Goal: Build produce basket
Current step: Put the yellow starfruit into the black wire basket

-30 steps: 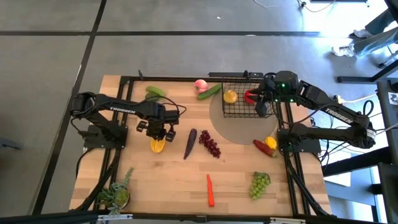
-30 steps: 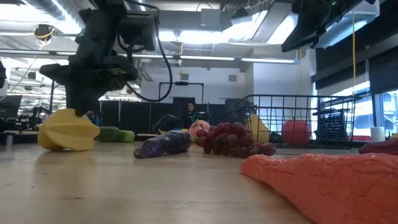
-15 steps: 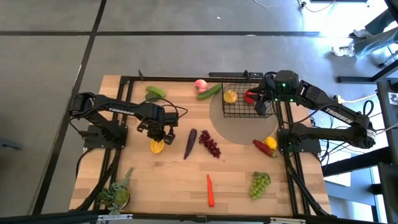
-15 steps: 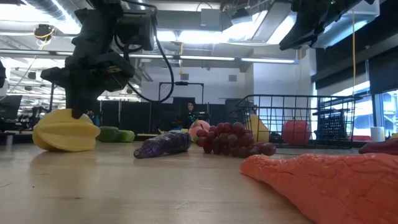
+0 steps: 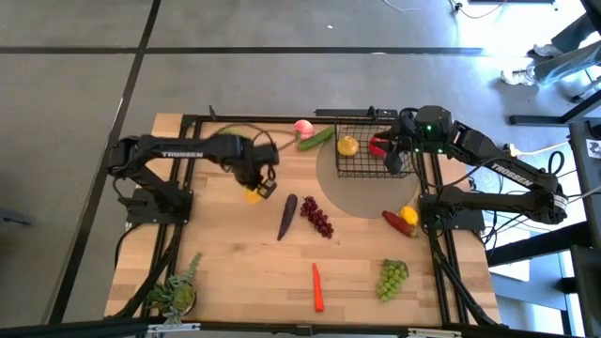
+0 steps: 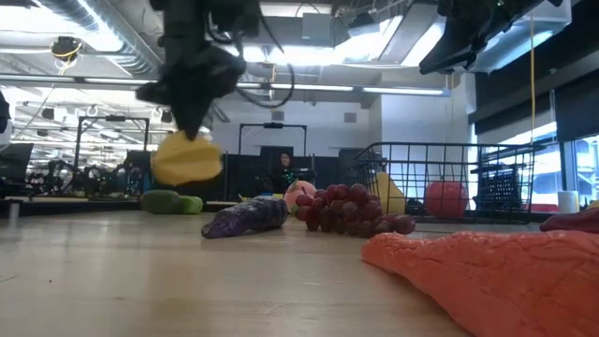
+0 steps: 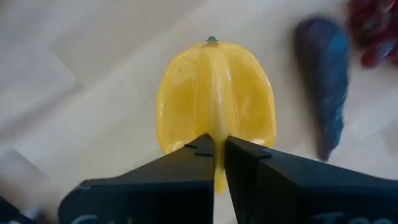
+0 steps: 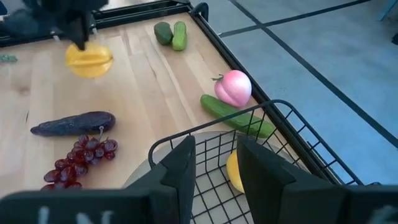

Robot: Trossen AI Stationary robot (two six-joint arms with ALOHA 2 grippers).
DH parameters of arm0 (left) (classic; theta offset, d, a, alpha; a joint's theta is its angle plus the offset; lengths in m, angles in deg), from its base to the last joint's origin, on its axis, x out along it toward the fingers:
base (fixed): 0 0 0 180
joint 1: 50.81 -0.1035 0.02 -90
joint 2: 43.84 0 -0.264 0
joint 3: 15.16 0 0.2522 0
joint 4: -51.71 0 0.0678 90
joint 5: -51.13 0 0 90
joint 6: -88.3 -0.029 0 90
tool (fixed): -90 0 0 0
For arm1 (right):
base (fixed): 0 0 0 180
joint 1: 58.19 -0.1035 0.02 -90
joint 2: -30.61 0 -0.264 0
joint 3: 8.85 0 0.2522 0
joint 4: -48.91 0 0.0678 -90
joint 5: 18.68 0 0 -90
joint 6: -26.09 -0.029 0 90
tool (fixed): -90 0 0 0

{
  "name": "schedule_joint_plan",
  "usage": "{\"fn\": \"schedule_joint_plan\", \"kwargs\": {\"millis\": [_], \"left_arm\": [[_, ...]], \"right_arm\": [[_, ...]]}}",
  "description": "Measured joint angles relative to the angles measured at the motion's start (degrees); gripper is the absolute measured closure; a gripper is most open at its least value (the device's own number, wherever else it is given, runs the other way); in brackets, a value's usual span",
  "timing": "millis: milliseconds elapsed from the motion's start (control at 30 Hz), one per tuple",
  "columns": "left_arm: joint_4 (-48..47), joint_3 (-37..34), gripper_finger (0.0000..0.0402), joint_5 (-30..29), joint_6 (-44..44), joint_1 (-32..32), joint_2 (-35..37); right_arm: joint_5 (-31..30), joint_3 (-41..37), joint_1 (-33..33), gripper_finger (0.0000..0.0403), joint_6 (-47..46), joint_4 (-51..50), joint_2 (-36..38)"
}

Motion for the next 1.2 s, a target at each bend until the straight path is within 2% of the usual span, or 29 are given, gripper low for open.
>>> {"fn": "schedule_joint_plan", "kwargs": {"millis": [300, 467, 733, 1000, 1200], "left_arm": [[0.71, 11.97, 0.0401, -5.70, -18.83, -8.35, 0.07], [9.53, 14.94, 0.0401, -6.04, -28.47, -11.18, 0.12], [29.46, 15.01, 0.0401, -5.91, -40.39, -12.29, 0.13], [43.01, 15.03, 0.0401, 1.26, -47.83, -12.29, 0.13], [45.46, 15.03, 0.0402, 5.79, -48.95, -12.29, 0.13]], "right_arm": [[-0.28, 0.00, 0.01, 0.0291, 0.26, 0.87, 0.02], [-1.60, 0.00, 0.02, 0.0291, 0.35, 1.21, 0.02], [-1.42, 0.00, 0.02, 0.0291, -2.85, 8.04, -0.14], [8.86, 0.02, 0.00, 0.0291, -4.57, 20.18, -4.38], [10.87, 0.02, 0.00, 0.0291, -4.54, 29.72, -10.17]]}}
